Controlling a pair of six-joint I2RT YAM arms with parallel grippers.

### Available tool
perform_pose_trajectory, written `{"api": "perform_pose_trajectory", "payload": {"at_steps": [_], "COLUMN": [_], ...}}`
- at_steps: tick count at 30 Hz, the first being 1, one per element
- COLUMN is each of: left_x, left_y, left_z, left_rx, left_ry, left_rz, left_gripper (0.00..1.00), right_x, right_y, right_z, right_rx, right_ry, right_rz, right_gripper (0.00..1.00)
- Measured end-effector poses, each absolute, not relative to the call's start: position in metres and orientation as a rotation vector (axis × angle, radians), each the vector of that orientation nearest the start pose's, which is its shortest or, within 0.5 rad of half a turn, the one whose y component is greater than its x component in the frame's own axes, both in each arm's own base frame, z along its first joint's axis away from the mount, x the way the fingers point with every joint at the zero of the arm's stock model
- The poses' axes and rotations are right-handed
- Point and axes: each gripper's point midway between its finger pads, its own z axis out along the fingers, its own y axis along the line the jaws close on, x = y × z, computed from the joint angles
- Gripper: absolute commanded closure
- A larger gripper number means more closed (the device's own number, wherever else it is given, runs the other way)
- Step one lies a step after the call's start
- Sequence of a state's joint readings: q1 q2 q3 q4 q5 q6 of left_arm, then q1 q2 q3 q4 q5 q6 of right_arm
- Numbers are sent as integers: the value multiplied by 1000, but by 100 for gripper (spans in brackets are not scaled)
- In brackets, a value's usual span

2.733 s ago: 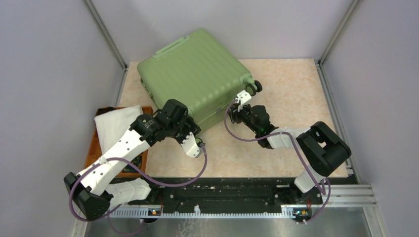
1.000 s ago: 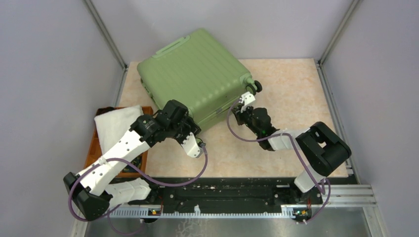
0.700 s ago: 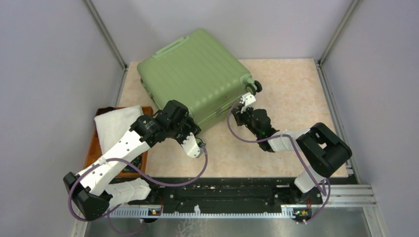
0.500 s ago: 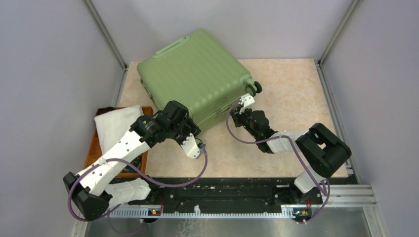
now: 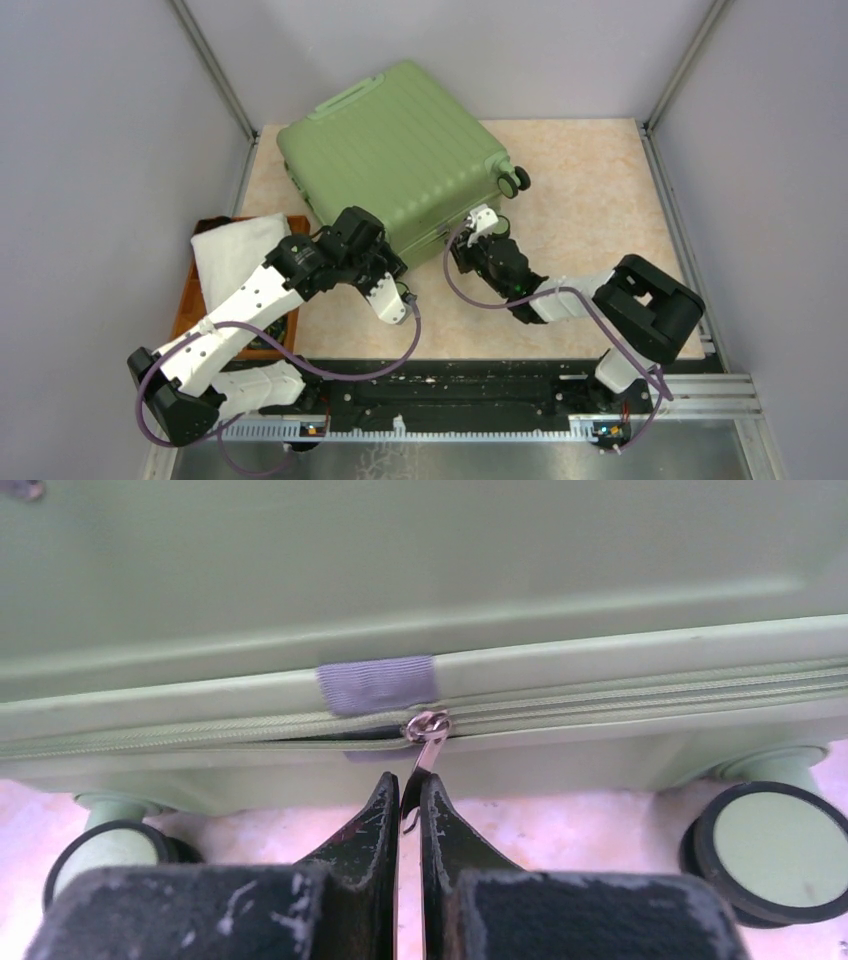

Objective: Pack the luggage
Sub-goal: Zip the luggage at the center of the board.

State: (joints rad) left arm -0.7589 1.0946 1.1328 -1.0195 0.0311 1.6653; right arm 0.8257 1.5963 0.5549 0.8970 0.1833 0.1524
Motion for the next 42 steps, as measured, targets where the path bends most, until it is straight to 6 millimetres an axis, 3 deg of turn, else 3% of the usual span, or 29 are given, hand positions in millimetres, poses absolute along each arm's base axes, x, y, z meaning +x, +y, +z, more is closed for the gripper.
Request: {"api": "perform_pose_trajectory", "payload": {"at_steps": [13,19,26,29,32,37,39,42], "left_x": [221,221,221,220,220,220,219,219], "left_y": [-169,-170,-167,-166,-165,-171,-174,-174], "left_z": [206,207,208,208,208,209,210,210], "left_rx": [2452,2456,2464,2469,2472,2452,2444,2441], "left_ry": [899,902,910,916,918,907,903,905], "left_rz": [271,267,271,271,272,253,244,240], "left_gripper": [79,81,83,84,84,85,85,86], "right_x": [264,250,245,241,240,198,197,215], "right_y": [361,390,410,416,416,404,384,345], "right_z": [117,116,114,114,115,136,151,162], "right_rx": [-524,-539,-544,-536,-512,-550,-509,-414], "right_ry": [1658,1631,1628,1623,1626,1592,1577,1568], "right_rz": [675,743,773,802,816,1007,1049,1029], "right_gripper": [100,100,100,94,69,53,49,49]}}
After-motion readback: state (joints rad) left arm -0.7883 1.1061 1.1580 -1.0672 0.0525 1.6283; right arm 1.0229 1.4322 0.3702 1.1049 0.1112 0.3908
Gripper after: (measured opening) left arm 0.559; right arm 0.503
